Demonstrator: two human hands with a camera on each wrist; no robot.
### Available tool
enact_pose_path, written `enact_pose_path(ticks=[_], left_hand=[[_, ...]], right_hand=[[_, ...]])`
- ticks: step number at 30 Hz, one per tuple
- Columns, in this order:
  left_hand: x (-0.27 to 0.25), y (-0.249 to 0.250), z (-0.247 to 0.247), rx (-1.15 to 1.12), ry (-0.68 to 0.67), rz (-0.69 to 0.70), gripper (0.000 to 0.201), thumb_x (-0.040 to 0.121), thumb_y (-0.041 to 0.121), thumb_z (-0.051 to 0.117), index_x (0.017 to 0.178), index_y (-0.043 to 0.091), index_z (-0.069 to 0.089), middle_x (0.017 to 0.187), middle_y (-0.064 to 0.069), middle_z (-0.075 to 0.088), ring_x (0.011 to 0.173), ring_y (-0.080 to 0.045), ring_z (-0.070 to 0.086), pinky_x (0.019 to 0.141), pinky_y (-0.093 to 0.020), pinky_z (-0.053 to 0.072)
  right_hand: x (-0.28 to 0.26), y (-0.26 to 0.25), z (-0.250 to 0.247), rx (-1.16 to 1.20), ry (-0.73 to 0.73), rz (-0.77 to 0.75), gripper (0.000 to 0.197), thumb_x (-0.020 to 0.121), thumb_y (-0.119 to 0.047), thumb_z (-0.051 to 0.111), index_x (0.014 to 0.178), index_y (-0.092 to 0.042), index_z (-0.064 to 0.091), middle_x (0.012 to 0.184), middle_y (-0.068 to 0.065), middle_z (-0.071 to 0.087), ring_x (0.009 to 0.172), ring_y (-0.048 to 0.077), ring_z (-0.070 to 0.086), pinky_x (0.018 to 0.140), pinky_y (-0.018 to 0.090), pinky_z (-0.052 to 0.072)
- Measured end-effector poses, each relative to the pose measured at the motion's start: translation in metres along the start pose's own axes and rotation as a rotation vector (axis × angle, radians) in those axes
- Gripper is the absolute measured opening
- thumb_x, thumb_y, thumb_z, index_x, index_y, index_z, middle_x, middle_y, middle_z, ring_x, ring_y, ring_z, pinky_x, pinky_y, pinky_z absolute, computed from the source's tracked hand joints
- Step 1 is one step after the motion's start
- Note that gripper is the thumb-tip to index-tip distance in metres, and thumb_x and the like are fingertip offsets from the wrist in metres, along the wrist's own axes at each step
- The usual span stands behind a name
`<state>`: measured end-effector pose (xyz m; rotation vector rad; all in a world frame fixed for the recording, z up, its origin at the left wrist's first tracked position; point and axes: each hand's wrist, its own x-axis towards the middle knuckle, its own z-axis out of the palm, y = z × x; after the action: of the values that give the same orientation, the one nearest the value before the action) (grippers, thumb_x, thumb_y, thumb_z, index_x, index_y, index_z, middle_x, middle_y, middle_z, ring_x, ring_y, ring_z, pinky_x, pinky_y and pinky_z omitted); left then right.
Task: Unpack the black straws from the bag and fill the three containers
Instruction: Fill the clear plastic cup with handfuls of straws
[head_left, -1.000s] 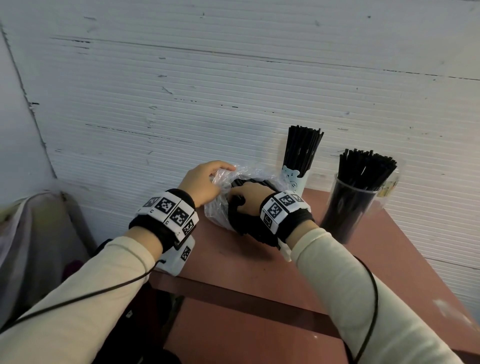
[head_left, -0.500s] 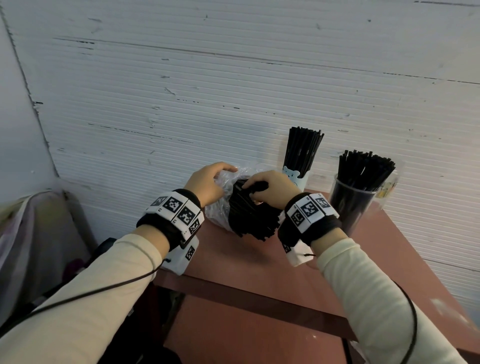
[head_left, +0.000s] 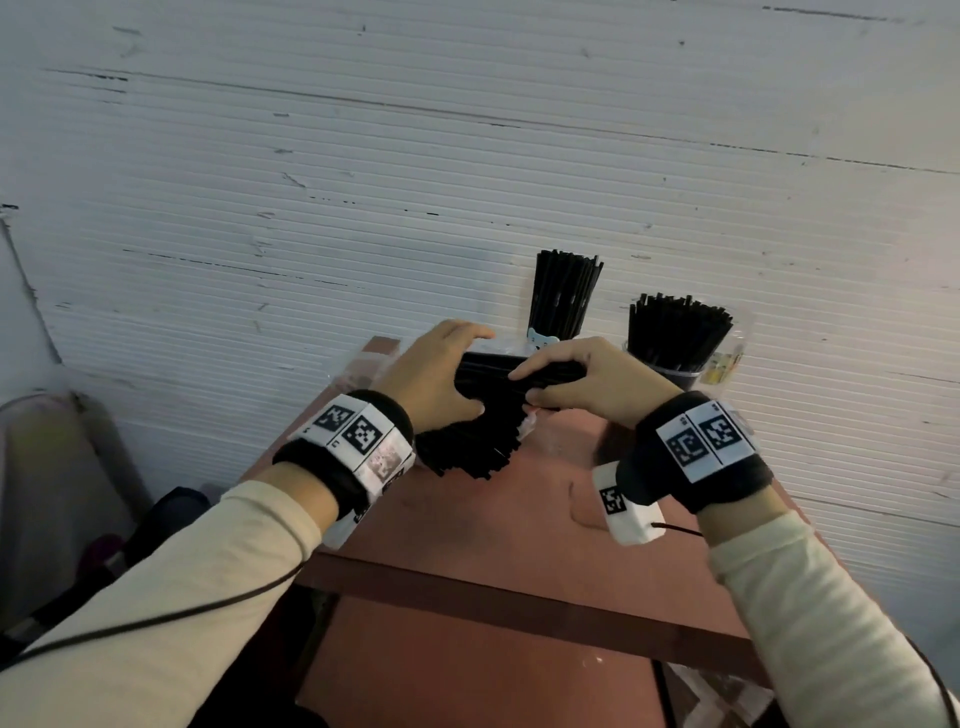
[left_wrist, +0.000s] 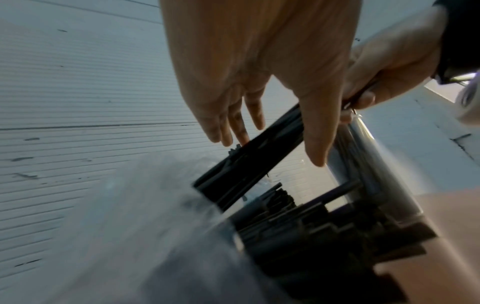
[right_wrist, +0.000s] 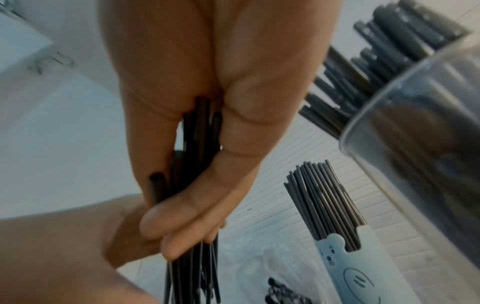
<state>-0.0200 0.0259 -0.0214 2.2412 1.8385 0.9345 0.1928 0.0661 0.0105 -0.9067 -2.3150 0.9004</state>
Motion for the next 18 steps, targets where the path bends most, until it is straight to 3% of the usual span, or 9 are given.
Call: enact_pose_path(ticks=[3,5,7,9,12,16,18], left_hand=[[0.013,0.017,0.011,0.057,-0.174,0.039,0.088,0.066,0.025,0.083,0.142,0.027,0.037,0.142,0.001,0.045,0.127,-0.018,0.046,0.106,-0.036,0.04],[0.02,0.024,0.016,0.079,-0.223,0.055,0.078,0.064,0.026,0.084,0.132,0.027,0.045,0.124,0.003,0.057,0.11,-0.019,0.057,0.094,-0.041,0.048],[0.023,0.033,0.018,0.11,-0.235,0.089,0.052,0.07,0.027,0.08,0.115,0.025,0.054,0.103,0.004,0.064,0.093,-0.019,0.061,0.083,-0.039,0.051],[0.024,0.045,0.019,0.137,-0.214,0.118,0.024,0.08,0.032,0.072,0.098,0.02,0.061,0.087,0.003,0.066,0.083,-0.019,0.063,0.074,-0.033,0.049],[0.027,0.059,0.02,0.069,-0.129,0.119,0.016,0.089,0.033,0.06,0.082,0.019,0.061,0.071,0.005,0.062,0.072,-0.018,0.061,0.063,-0.027,0.043],[0.028,0.08,0.025,-0.223,-0.036,0.068,0.029,0.089,0.045,0.061,0.075,0.02,0.06,0.065,0.008,0.061,0.062,-0.005,0.058,0.061,-0.022,0.043],[0.028,0.093,0.033,-0.393,-0.036,0.052,0.039,0.089,0.047,0.061,0.076,0.01,0.06,0.063,0.003,0.058,0.059,-0.011,0.056,0.063,-0.024,0.043]], right_hand=[[-0.015,-0.01,-0.008,-0.036,-0.025,-0.03,0.026,0.083,-0.003,0.072,0.107,-0.013,0.073,0.103,0.001,0.072,0.089,0.009,0.069,0.09,0.028,0.055],[-0.025,-0.015,-0.012,-0.055,-0.038,-0.046,0.026,0.083,-0.004,0.073,0.106,-0.016,0.074,0.102,0.001,0.072,0.085,0.007,0.069,0.086,0.024,0.054],[-0.034,-0.018,-0.016,-0.067,-0.035,-0.051,0.026,0.083,-0.004,0.073,0.106,-0.017,0.074,0.097,-0.001,0.073,0.081,0.009,0.07,0.082,0.02,0.053],[-0.043,-0.021,-0.023,-0.072,-0.018,-0.036,0.027,0.083,-0.005,0.073,0.106,-0.018,0.073,0.094,-0.001,0.073,0.081,0.014,0.071,0.083,0.024,0.054],[-0.058,-0.03,-0.039,-0.067,0.015,-0.048,0.036,0.084,-0.01,0.073,0.117,-0.023,0.067,0.096,-0.008,0.07,0.086,0.008,0.068,0.091,0.028,0.053],[-0.07,-0.05,-0.056,-0.108,0.297,-0.157,0.048,0.082,-0.032,0.075,0.126,-0.039,0.056,0.121,-0.012,0.059,0.106,0.002,0.061,0.092,0.02,0.049],[-0.066,-0.055,-0.054,-0.085,0.457,-0.287,0.045,0.084,-0.028,0.074,0.125,-0.035,0.056,0.129,-0.01,0.054,0.114,0.004,0.057,0.094,0.022,0.049]])
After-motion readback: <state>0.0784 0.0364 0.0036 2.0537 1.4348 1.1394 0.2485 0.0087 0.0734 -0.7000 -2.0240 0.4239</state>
